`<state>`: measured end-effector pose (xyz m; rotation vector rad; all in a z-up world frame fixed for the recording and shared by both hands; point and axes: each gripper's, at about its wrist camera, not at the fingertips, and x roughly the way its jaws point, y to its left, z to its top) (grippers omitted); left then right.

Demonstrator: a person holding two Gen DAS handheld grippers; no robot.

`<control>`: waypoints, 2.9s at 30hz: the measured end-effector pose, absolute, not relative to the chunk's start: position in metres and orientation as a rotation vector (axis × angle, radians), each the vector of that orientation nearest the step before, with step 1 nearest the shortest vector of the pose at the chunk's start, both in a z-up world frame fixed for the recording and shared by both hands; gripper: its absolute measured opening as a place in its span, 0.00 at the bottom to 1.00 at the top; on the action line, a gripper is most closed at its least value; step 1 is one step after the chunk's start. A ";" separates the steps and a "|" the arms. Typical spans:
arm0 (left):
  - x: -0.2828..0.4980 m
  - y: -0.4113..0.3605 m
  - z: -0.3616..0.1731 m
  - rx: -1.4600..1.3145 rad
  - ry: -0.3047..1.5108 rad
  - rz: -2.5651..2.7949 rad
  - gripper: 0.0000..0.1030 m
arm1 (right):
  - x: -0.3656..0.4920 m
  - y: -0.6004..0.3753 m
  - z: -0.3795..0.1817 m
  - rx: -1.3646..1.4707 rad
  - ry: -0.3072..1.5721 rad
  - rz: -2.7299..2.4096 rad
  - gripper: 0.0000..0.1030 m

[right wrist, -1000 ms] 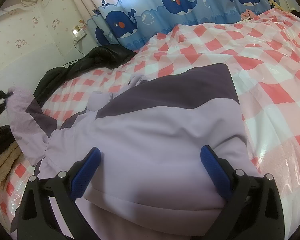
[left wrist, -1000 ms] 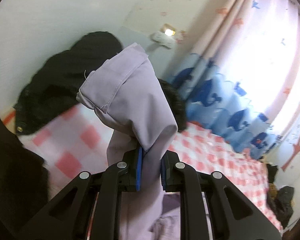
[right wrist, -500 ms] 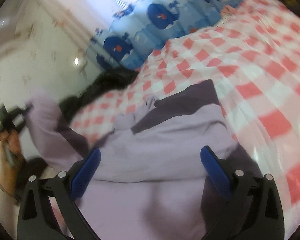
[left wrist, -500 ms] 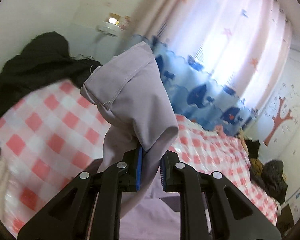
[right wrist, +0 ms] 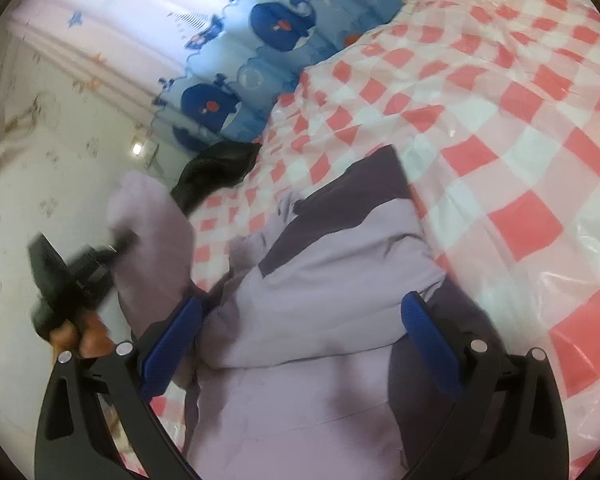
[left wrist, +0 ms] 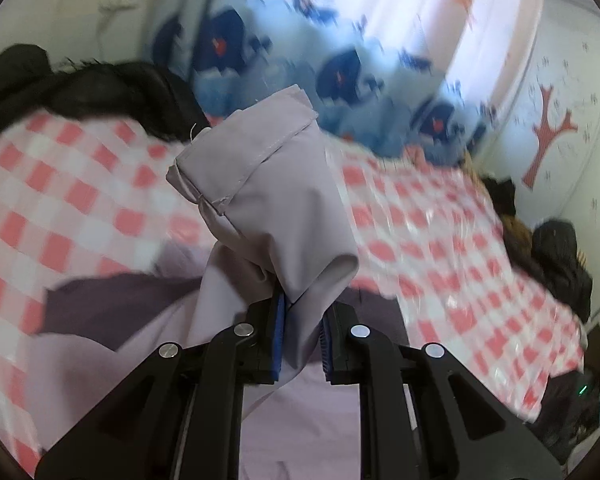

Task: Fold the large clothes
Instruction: 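Grasp the other sleeve cuff with the left gripper and lift it, then fold the held sleeve over the jacket body with the left gripper, then release the sleeve and smooth the folded jacket with both grippers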

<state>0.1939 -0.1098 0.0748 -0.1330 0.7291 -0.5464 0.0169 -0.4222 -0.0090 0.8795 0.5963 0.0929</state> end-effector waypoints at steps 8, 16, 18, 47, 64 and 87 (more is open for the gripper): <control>0.186 -0.157 0.010 -0.076 0.797 -0.578 0.12 | 0.008 -0.455 -0.021 1.023 0.568 0.056 0.93; 0.169 -0.181 -0.009 0.065 0.770 -0.588 0.12 | 0.016 -0.449 -0.024 1.013 0.597 0.058 0.93; 0.167 -0.184 -0.012 0.081 0.765 -0.586 0.12 | 0.018 -0.446 -0.026 1.013 0.604 0.064 0.93; 0.074 -0.170 -0.024 0.192 0.700 -0.685 0.64 | 0.043 -0.454 -0.060 1.165 0.600 0.169 0.93; 0.172 0.088 -0.012 -0.166 0.773 -0.206 0.78 | 0.142 -0.404 -0.039 0.895 0.809 0.152 0.36; 0.187 0.019 -0.039 0.115 0.761 -0.178 0.88 | 0.089 -0.450 -0.075 0.831 0.739 0.098 0.51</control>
